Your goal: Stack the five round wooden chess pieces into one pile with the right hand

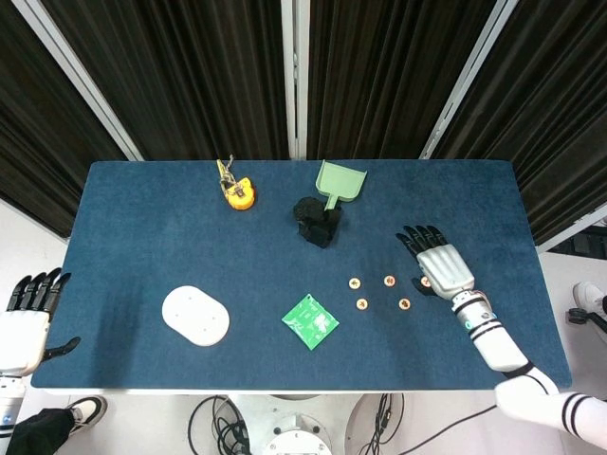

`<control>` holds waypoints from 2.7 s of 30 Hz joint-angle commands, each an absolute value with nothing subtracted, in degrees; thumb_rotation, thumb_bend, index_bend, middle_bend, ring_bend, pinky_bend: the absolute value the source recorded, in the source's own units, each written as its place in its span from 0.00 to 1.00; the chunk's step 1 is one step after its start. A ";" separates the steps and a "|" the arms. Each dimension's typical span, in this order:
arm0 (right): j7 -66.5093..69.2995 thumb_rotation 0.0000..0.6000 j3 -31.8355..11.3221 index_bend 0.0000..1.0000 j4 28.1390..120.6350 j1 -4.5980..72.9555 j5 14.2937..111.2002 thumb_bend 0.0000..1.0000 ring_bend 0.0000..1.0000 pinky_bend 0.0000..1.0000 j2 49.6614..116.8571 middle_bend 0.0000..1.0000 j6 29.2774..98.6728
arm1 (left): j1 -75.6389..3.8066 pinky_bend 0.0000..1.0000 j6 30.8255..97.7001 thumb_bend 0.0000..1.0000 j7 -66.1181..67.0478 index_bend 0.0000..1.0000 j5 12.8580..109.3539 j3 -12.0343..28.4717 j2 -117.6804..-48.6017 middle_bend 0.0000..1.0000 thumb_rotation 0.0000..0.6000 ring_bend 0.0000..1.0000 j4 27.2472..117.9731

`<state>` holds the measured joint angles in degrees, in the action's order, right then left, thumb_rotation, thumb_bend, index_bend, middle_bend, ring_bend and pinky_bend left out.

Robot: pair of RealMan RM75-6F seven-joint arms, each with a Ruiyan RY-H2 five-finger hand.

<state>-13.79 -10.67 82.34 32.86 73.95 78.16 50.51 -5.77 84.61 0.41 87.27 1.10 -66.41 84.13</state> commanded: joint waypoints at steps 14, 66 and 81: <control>-14.99 1.00 -8.41 0.03 76.24 38.31 72.39 0.29 0.00 0.00 86.43 0.00 45.99 | -5.47 0.00 84.70 0.00 -1.08 0.00 86.45 1.48 -65.33 0.00 1.00 0.00 84.38; -7.51 1.00 -5.75 0.49 66.37 43.03 77.54 0.29 0.00 0.00 94.38 0.02 46.71 | -4.78 0.00 84.89 0.00 -3.10 0.00 85.61 1.97 -63.79 0.00 1.00 0.00 85.32; -6.03 1.00 -5.98 0.54 69.90 41.56 78.54 0.27 0.00 0.00 88.82 0.03 50.14 | -5.01 0.00 83.97 0.00 -3.07 0.00 85.39 1.84 -63.70 0.00 1.00 0.00 85.38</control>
